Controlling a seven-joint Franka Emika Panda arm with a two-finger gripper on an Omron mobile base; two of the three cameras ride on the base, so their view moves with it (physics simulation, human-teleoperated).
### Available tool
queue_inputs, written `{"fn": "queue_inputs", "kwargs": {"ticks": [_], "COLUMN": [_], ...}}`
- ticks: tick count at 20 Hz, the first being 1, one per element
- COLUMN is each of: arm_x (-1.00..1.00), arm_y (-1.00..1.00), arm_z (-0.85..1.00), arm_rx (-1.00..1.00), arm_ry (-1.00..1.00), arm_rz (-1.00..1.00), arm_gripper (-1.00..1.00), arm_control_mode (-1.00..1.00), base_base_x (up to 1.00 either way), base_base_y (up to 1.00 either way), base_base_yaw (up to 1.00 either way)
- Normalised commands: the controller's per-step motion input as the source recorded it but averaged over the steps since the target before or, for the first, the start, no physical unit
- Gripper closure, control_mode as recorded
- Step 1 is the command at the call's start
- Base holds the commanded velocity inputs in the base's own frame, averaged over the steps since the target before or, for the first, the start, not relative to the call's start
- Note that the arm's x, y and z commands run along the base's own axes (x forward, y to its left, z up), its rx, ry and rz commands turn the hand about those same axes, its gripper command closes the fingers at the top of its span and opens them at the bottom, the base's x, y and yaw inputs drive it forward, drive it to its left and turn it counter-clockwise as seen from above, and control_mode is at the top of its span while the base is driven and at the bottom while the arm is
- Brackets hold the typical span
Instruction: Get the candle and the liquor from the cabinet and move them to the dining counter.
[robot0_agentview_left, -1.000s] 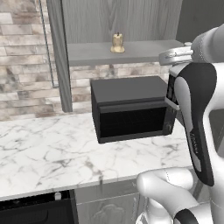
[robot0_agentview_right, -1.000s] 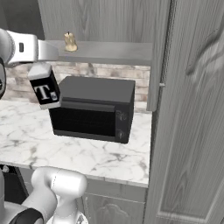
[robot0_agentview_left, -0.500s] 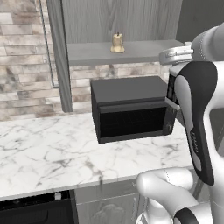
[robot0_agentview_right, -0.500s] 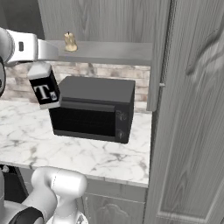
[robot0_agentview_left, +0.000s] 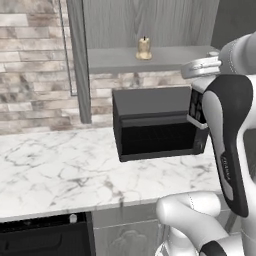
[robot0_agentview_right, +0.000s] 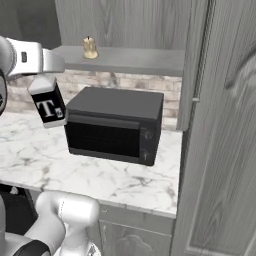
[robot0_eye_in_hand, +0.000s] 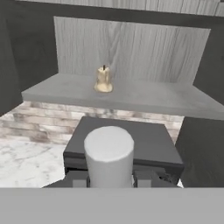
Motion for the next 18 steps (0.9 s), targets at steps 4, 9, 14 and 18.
{"fn": "queue_inputs", "kwargs": {"ticks": [4,9,14,18], "arm_x": [0.00,0.00,0.00,0.00], "arm_y": [0.00,0.00,0.00,0.00], "arm_z": [0.00,0.00,0.00,0.00], "arm_rx": [0.00,0.00,0.00,0.00], "arm_ry": [0.00,0.00,0.00,0.00], "arm_rz": [0.00,0.00,0.00,0.00], "arm_gripper": [1.00,1.00,1.00,1.00], "arm_control_mode": [1.00,1.00,1.00,1.00], "base_base_x": [-0.29,-0.38,-0.46,-0.53], "base_base_y": [0.29,0.27,0.47,0.47], "base_base_yaw": [0.25,0.29,0.34,0.42]}}
